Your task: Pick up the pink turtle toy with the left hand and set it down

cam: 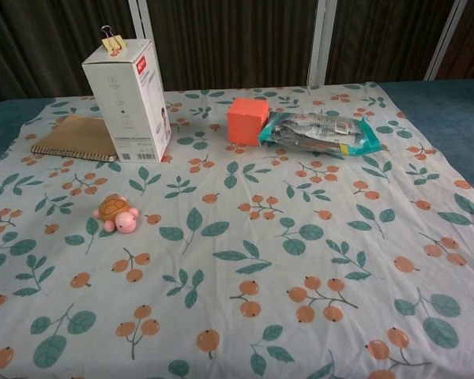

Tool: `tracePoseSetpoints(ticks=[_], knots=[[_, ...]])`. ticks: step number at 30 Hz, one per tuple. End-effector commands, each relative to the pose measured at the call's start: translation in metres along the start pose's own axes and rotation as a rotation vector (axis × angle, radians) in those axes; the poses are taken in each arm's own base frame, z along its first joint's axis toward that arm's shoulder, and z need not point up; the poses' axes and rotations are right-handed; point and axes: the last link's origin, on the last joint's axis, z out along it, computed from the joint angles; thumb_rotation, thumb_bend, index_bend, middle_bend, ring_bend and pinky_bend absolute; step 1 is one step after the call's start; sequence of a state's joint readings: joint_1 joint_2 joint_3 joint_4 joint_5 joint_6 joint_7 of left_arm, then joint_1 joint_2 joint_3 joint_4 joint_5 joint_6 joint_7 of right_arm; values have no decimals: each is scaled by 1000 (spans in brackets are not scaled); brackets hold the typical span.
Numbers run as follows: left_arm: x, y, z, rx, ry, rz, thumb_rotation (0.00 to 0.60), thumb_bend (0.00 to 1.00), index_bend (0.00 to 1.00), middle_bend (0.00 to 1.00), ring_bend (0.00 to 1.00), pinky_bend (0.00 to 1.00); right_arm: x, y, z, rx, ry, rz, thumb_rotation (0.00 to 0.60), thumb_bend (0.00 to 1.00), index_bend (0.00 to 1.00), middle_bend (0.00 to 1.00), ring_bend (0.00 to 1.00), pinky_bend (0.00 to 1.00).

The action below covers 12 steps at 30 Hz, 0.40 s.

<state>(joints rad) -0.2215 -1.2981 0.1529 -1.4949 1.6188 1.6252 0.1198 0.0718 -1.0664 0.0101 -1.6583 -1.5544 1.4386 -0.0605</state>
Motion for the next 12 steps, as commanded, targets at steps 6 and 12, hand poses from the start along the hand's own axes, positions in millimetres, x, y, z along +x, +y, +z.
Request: tracePoseSetpoints(ticks=[6,12], knots=[[18,-10,-33,91,-6,57,600,344,0,3,0,73,-4,-2,1,11,-5,1,600,205,0,0,0,0],[19,-18,-27,128,-16,69,600,345,0,3,0,75,-8,-3,5,15,-11,-5,600,205,0,0,0,0]])
